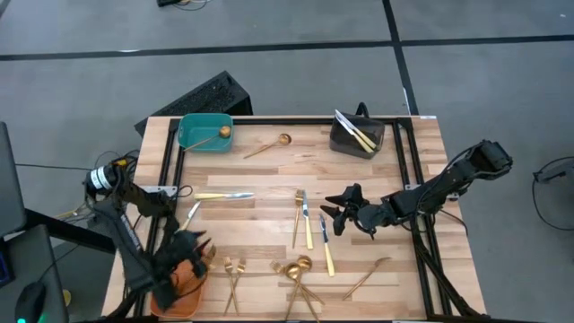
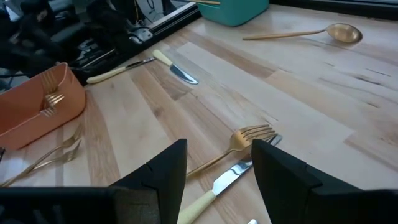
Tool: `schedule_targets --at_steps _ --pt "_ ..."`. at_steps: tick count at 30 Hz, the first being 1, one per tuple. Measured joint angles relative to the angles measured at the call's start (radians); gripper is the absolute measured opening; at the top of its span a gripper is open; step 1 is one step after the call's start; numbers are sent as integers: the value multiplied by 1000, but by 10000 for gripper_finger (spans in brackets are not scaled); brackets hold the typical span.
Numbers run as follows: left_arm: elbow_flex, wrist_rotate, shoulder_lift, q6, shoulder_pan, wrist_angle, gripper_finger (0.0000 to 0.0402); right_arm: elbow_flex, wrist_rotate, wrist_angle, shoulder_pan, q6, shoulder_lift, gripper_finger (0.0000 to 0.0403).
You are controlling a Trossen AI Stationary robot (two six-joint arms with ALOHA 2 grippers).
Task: Sort silverware by color (type)
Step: Put the knife into the black bin
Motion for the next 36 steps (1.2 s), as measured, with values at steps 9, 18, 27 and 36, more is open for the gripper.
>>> schedule_targets --at_steps 9,18,27,36 --pt "0 32 -176 667 360 23 110 0 -18 -4 0 -7 0 205" --pt "-85 283 -407 1422 807 454 110 0 -77 -27 0 -26 8 205" --pt "-301 506 -416 1765 1131 669 110 0 -78 -53 7 -28 8 205" --pt "-379 643 -408 1788 1216 676 110 0 -78 -64 0 -38 8 205"
